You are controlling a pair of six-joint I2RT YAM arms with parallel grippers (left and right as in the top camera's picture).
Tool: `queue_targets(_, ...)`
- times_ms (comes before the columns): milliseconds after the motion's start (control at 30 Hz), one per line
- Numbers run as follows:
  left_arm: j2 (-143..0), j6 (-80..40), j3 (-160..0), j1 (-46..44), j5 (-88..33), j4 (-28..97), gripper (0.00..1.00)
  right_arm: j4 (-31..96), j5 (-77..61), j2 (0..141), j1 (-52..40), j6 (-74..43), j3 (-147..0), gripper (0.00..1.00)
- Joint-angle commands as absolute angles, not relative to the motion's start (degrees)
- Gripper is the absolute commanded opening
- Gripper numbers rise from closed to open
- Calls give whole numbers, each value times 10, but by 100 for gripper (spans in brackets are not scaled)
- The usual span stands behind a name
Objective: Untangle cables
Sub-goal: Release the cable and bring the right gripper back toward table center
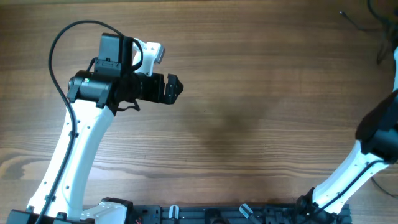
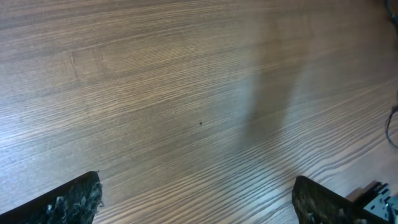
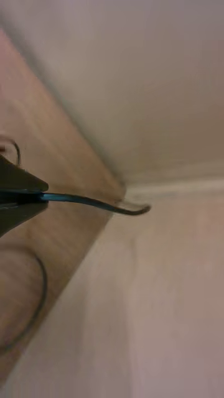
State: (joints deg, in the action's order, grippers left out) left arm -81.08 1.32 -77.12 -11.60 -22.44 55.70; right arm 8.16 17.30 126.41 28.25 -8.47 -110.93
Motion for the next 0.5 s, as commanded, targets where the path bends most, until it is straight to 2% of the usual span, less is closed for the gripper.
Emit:
queue_targets(0,-801,-5,-769,-132,-236,552,100,71,227,1302,331,-16,-1125,4)
queue_targets(133,-801,-3,-769,-162,-223,542,100,79,221,1319,366,-21,-1124,4)
queue_targets(467,-802,-3,-769,-178,-216,531,100,88,214,1328,368,-21,-1124,4)
